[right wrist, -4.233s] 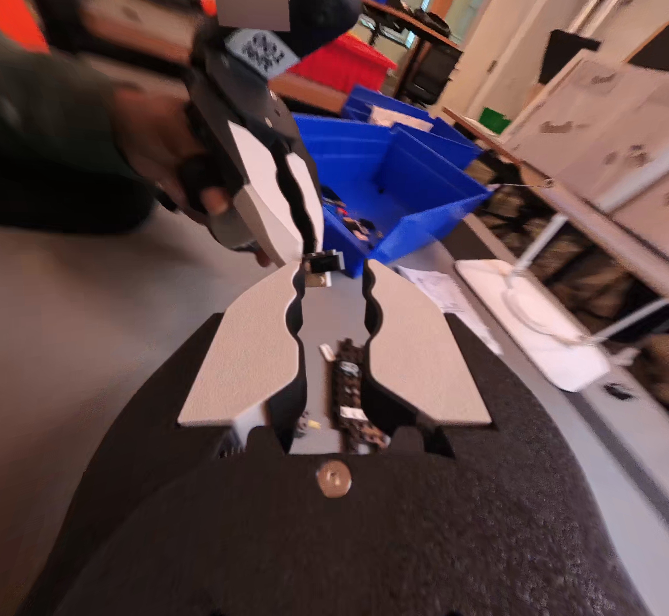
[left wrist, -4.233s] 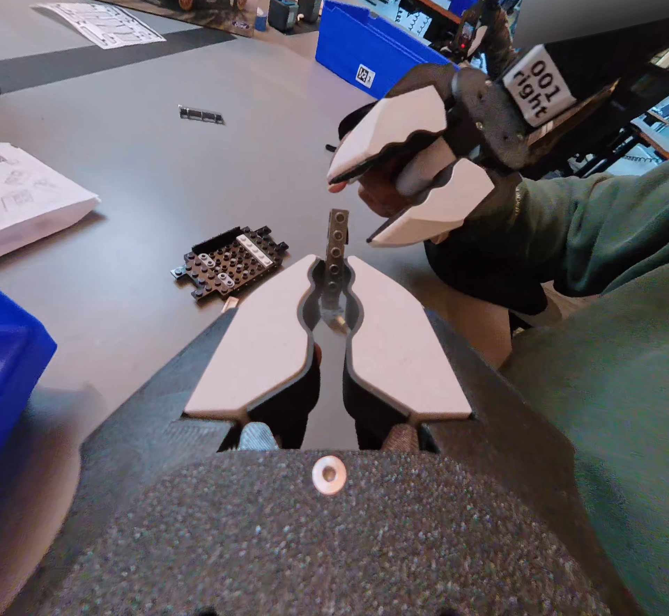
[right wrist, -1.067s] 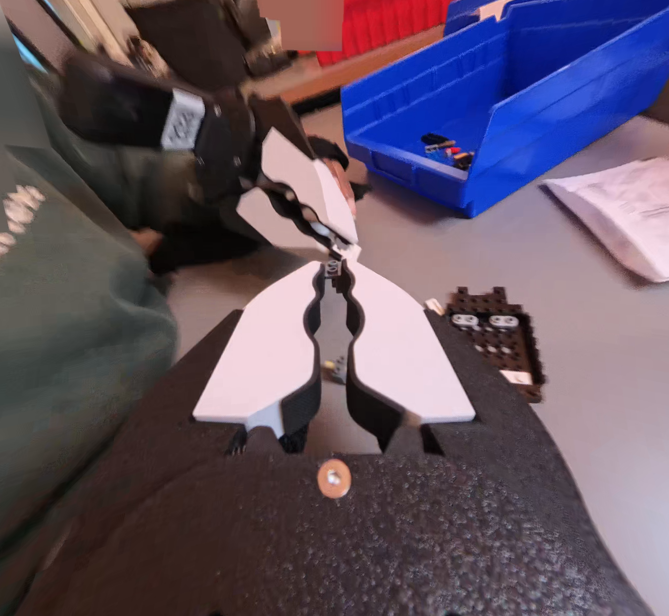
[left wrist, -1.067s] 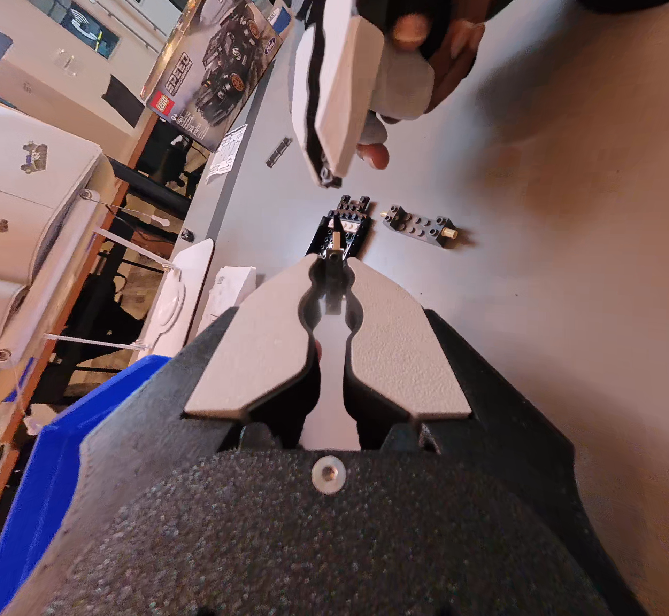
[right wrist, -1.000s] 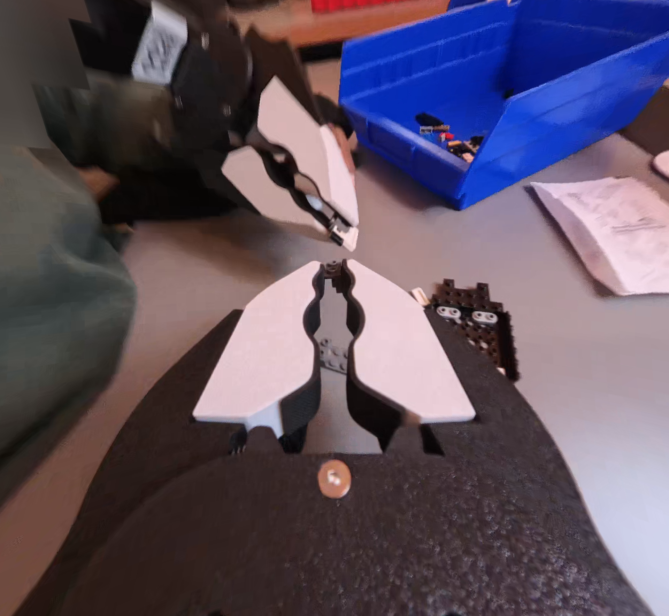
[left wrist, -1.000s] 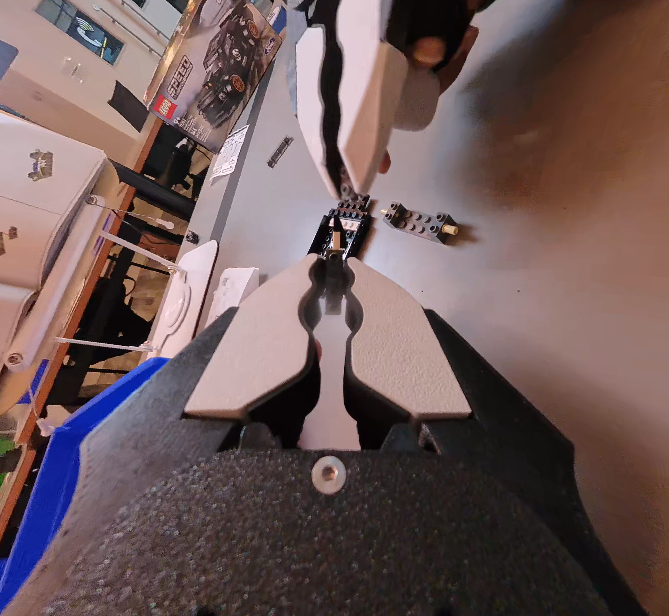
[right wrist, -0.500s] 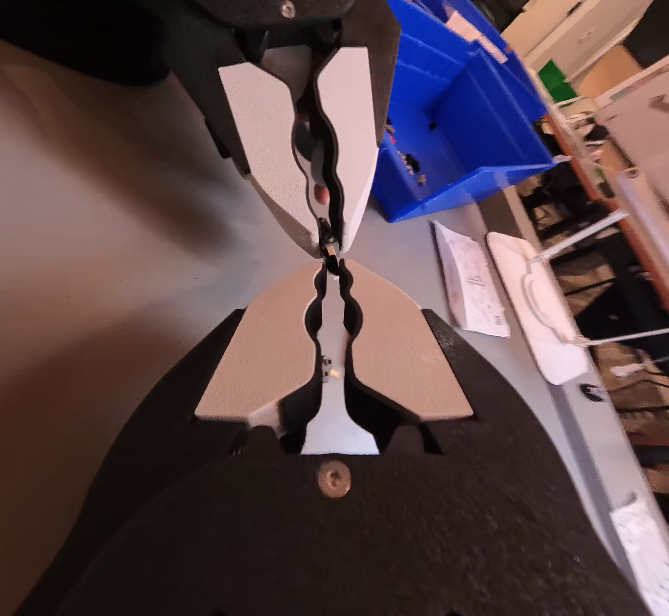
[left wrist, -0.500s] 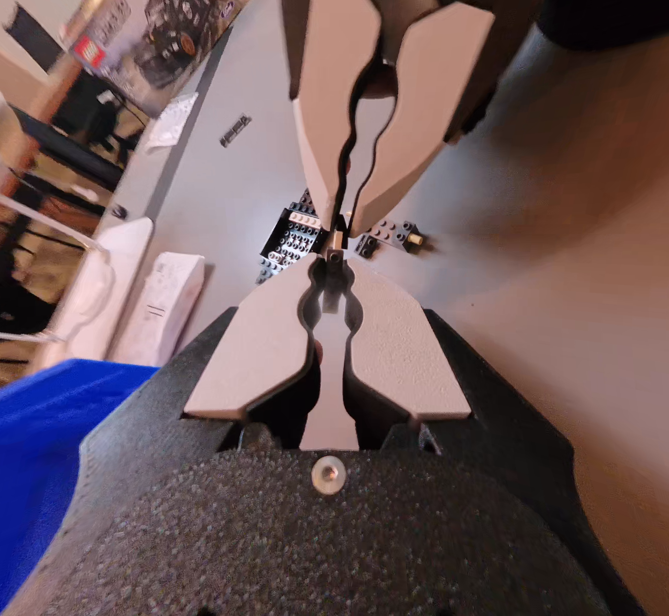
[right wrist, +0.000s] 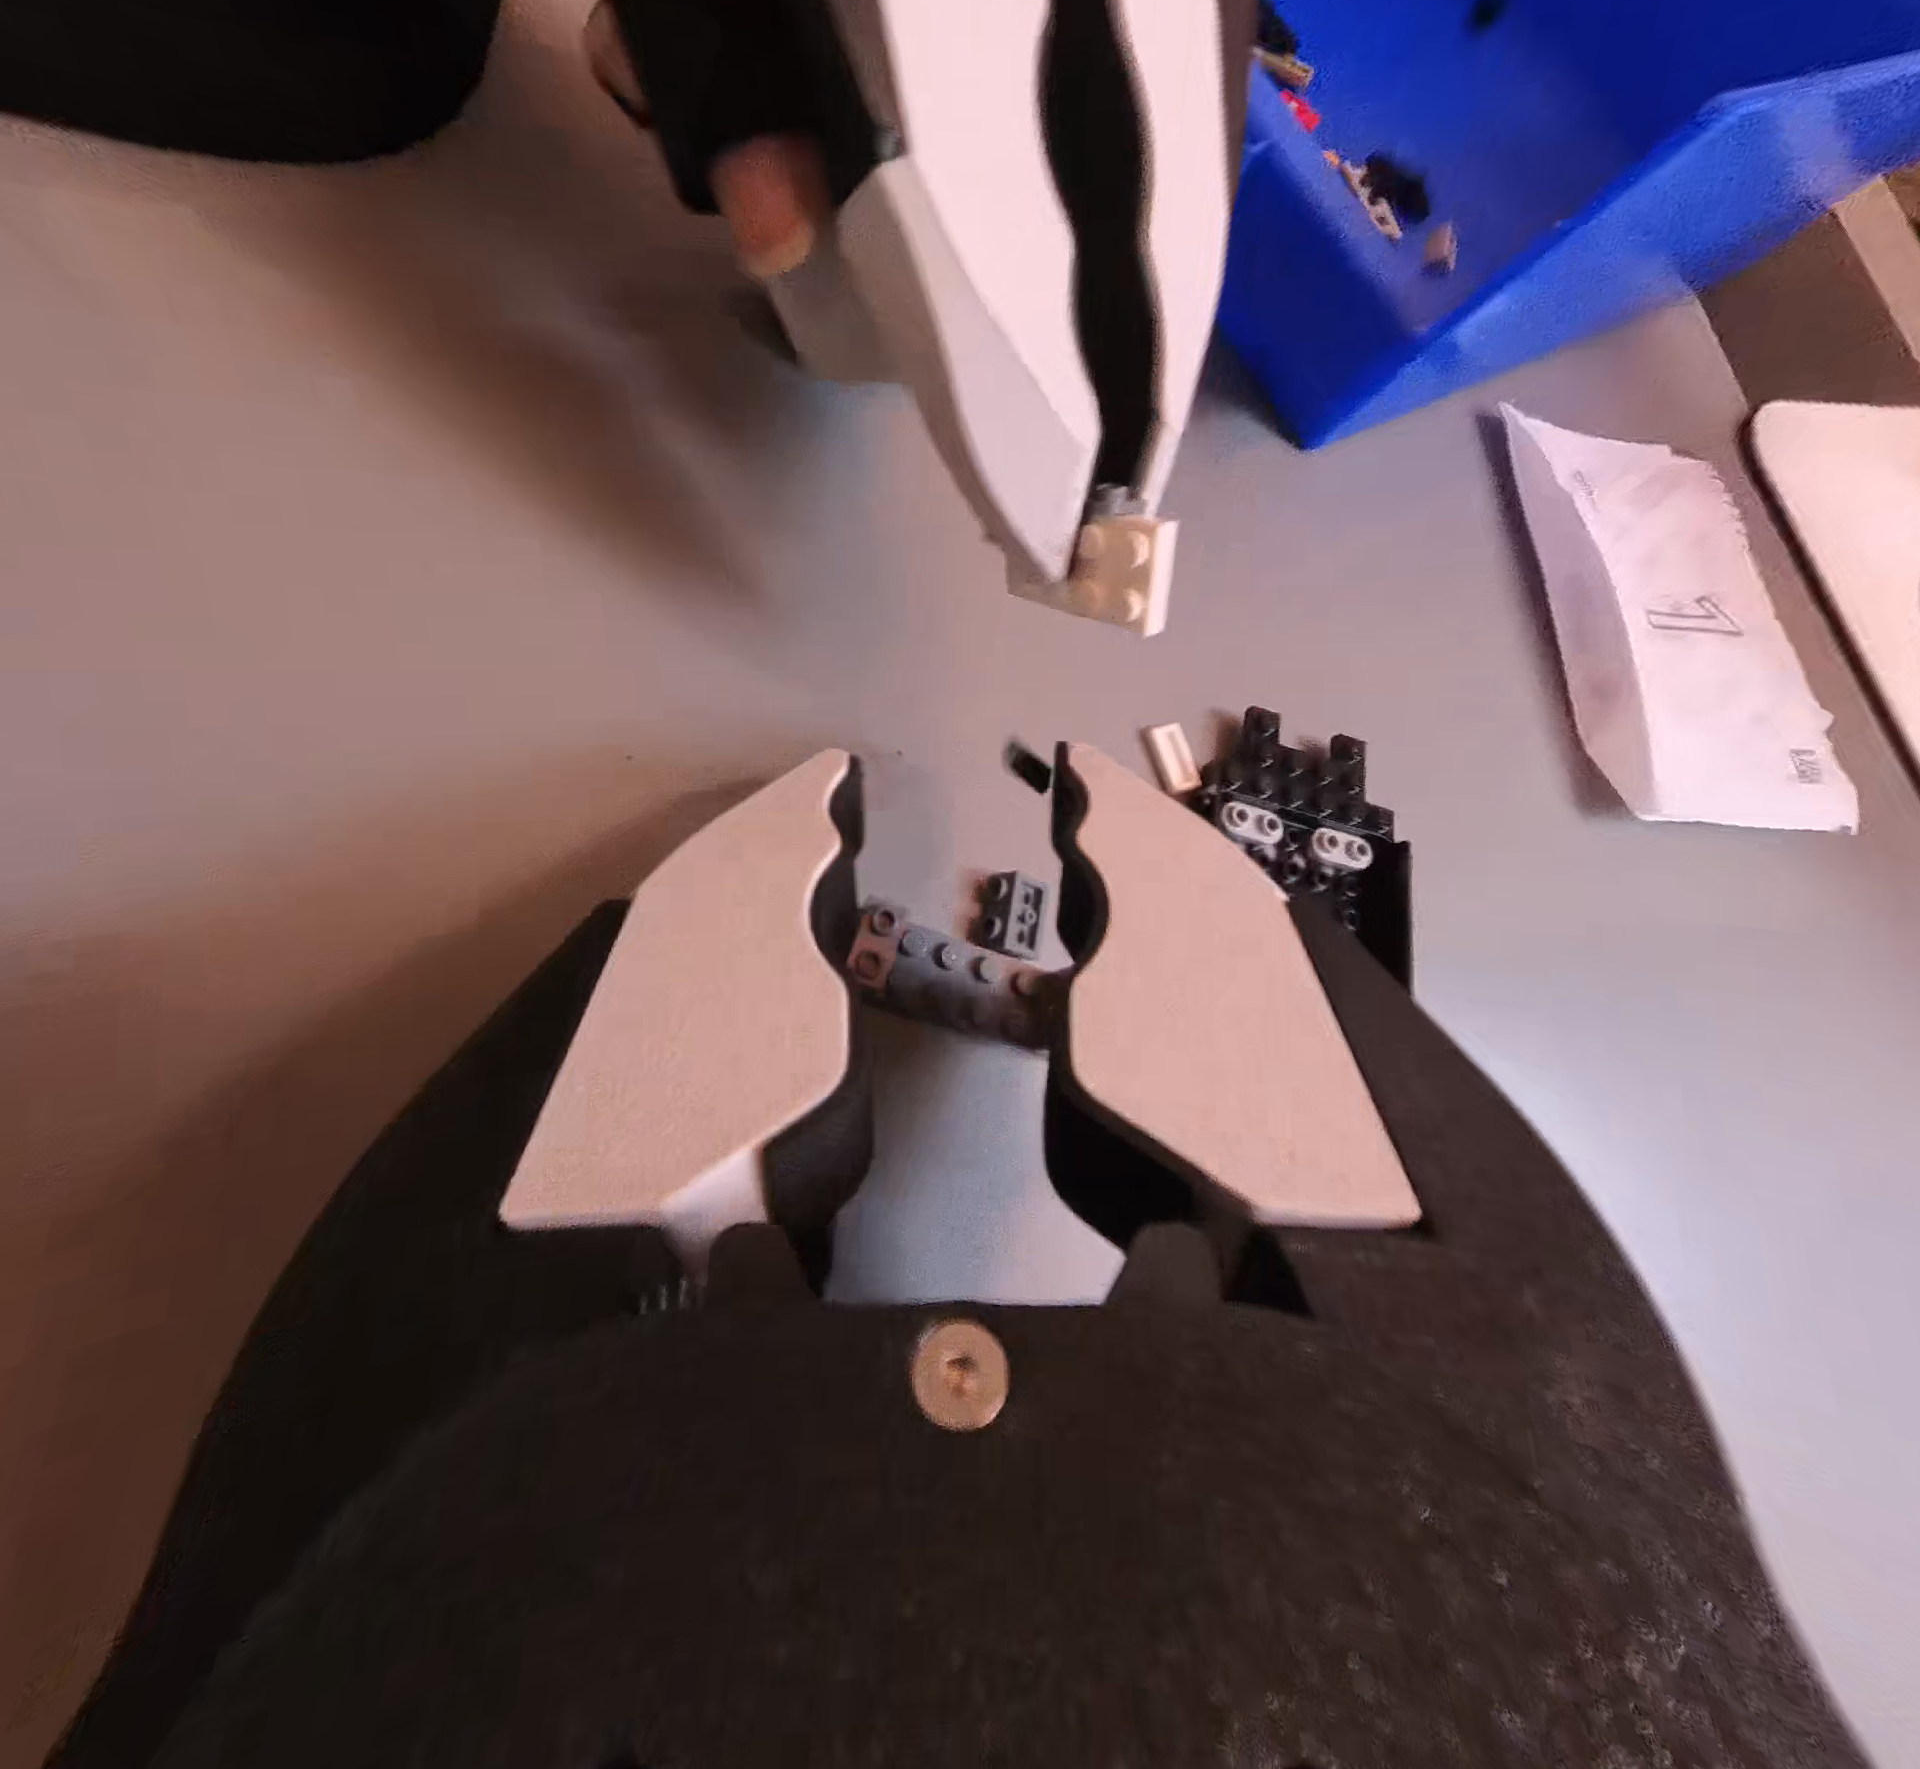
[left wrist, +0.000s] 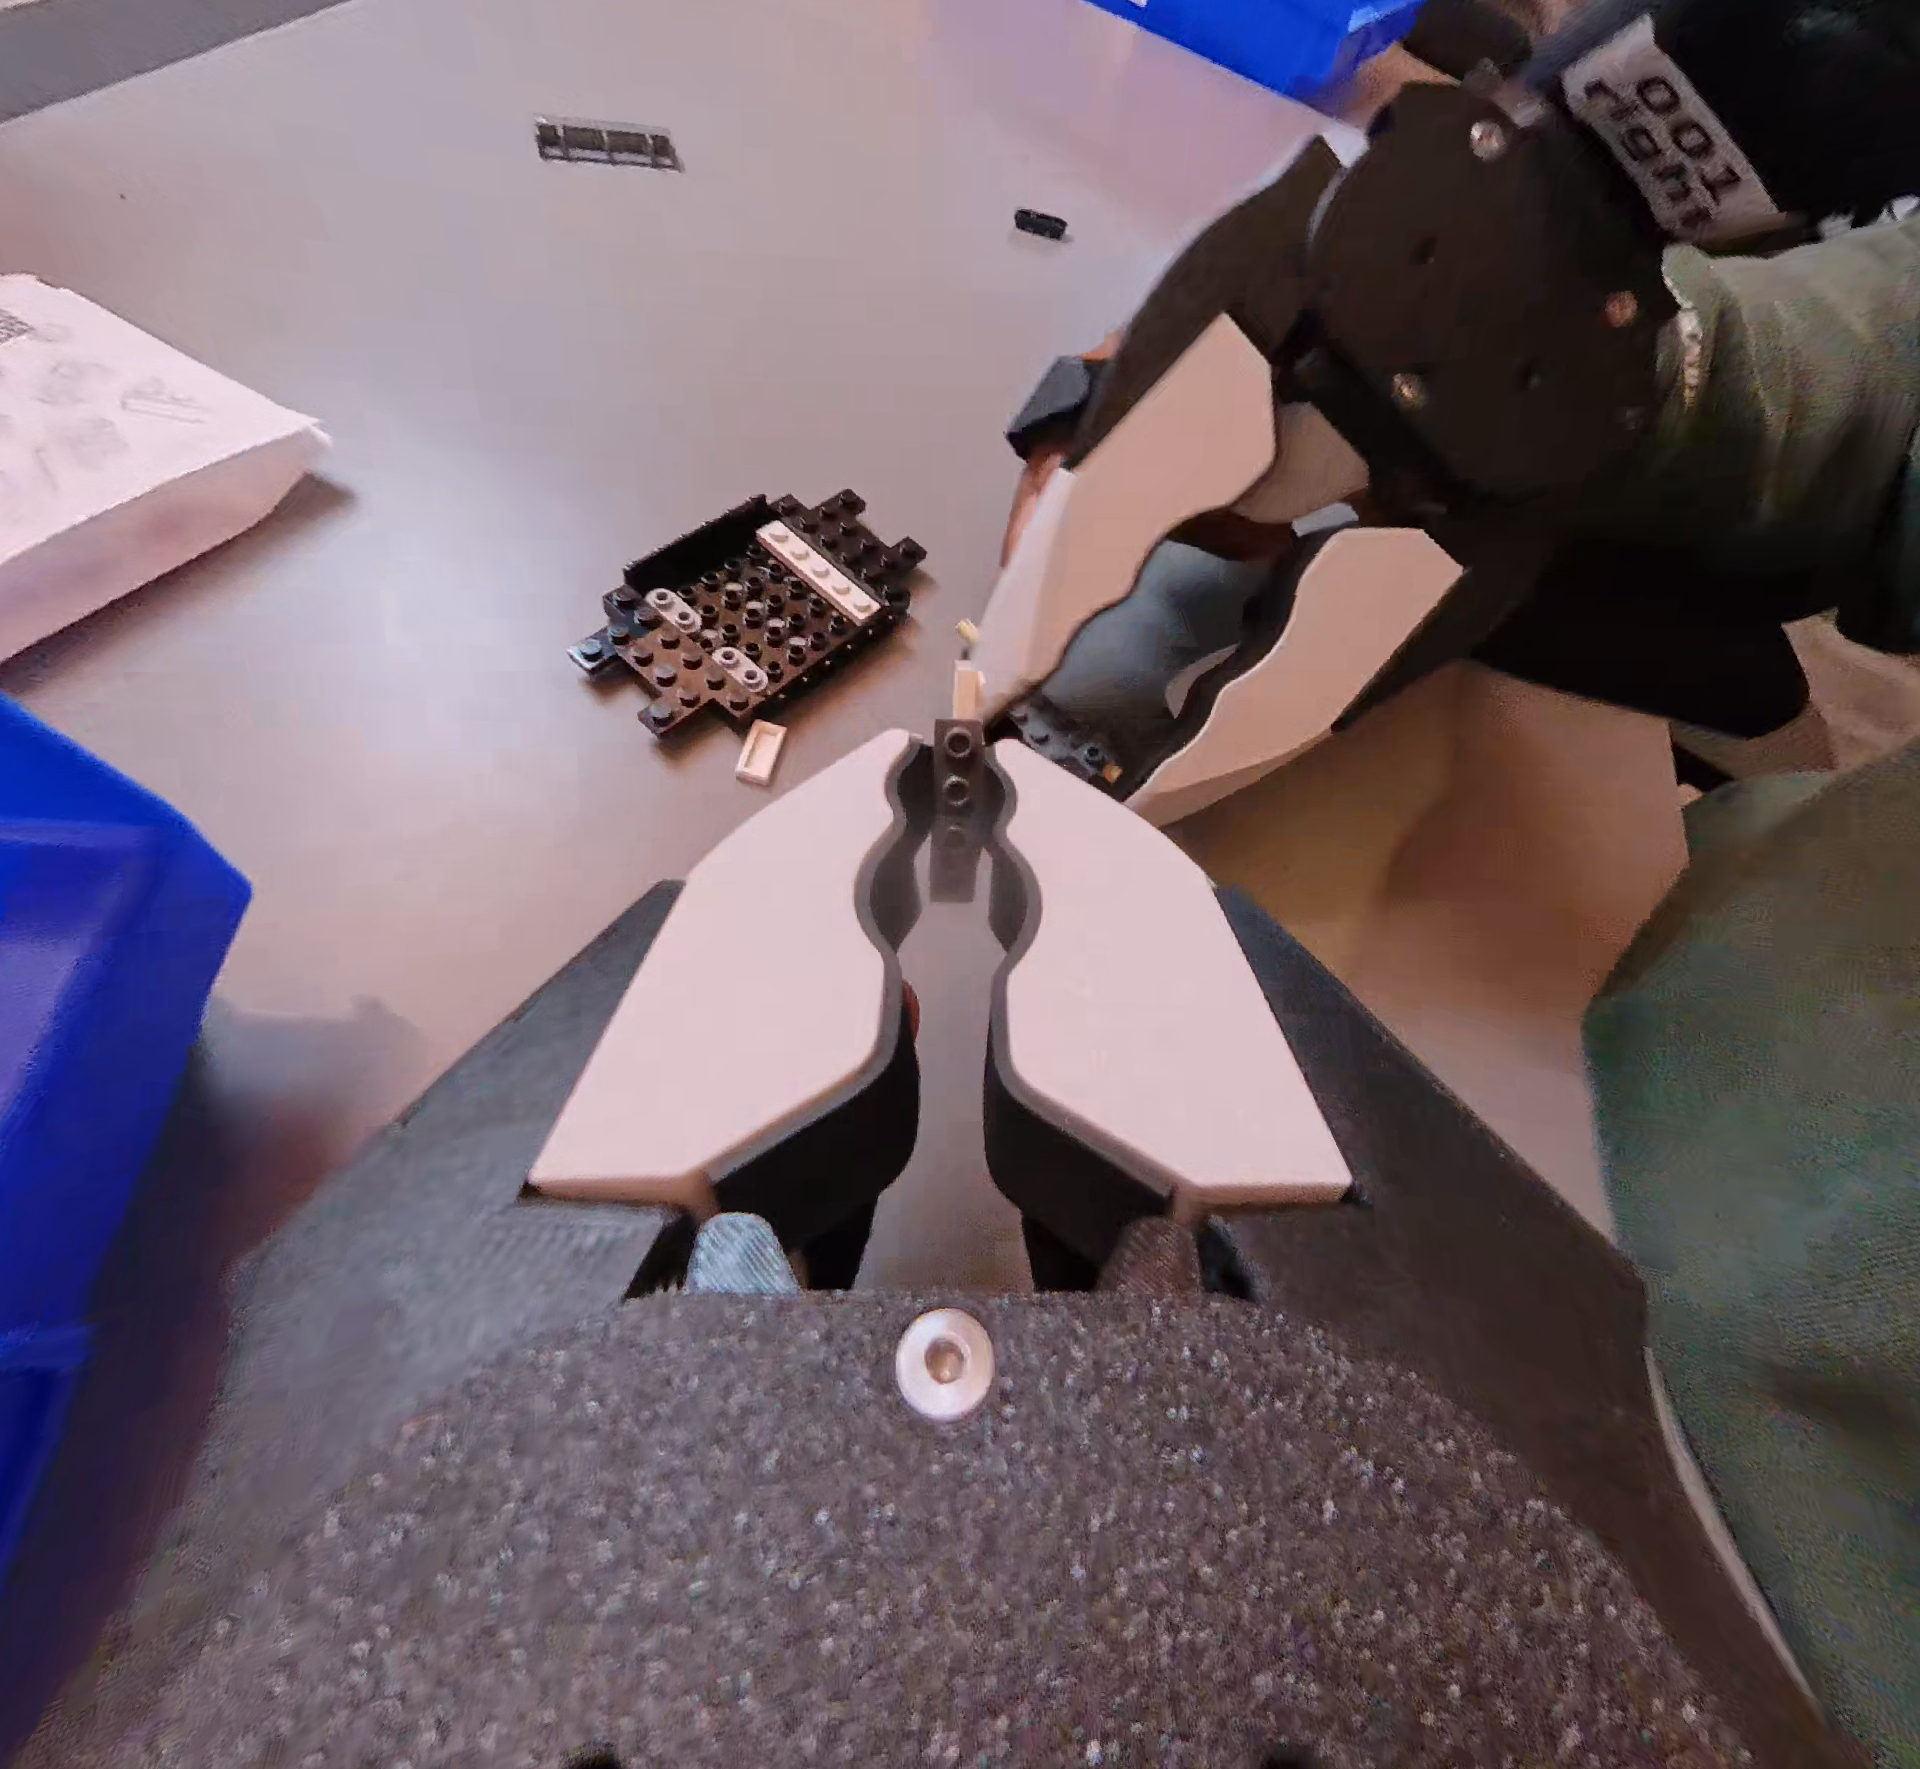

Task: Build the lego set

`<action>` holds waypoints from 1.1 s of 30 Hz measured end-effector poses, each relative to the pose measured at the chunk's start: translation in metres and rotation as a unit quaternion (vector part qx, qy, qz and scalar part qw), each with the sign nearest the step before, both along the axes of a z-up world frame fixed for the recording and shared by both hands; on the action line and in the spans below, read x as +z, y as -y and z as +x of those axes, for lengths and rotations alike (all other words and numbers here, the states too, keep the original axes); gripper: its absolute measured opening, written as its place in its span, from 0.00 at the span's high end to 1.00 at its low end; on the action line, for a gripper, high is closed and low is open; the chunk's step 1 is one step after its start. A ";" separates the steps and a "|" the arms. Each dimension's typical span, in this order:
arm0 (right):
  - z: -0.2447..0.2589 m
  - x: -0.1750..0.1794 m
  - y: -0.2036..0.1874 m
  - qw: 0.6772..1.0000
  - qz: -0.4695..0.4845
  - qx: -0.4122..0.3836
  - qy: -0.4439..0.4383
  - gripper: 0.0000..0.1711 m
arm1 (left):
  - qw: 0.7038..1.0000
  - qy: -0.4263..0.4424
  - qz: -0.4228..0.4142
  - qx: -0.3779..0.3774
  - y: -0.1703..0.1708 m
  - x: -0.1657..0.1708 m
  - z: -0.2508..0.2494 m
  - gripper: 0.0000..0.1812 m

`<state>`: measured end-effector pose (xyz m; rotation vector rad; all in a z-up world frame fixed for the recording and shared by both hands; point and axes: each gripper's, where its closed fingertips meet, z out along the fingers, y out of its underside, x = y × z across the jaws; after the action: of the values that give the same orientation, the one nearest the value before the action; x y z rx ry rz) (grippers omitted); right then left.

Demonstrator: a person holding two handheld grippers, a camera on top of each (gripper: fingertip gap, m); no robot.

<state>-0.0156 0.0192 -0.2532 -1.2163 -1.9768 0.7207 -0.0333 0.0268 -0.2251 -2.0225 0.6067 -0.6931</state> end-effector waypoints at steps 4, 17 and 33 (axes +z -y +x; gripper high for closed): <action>-0.004 0.018 0.005 0.998 -0.052 0.005 -0.041 0.79 | 0.999 -0.011 -0.004 -0.037 0.007 -0.006 0.011 0.95; 0.001 0.041 0.012 0.986 -0.139 0.028 -0.082 0.97 | 0.993 -0.028 0.060 -0.096 0.019 0.002 0.025 0.95; 0.011 0.058 0.015 0.954 -0.289 0.043 -0.070 0.97 | 0.989 0.013 0.046 -0.137 0.031 0.012 0.027 0.95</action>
<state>-0.0050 0.0041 -0.1948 -1.3593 -1.7612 1.4619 -0.0060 -0.0043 -0.2136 -1.8608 0.8957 -0.8364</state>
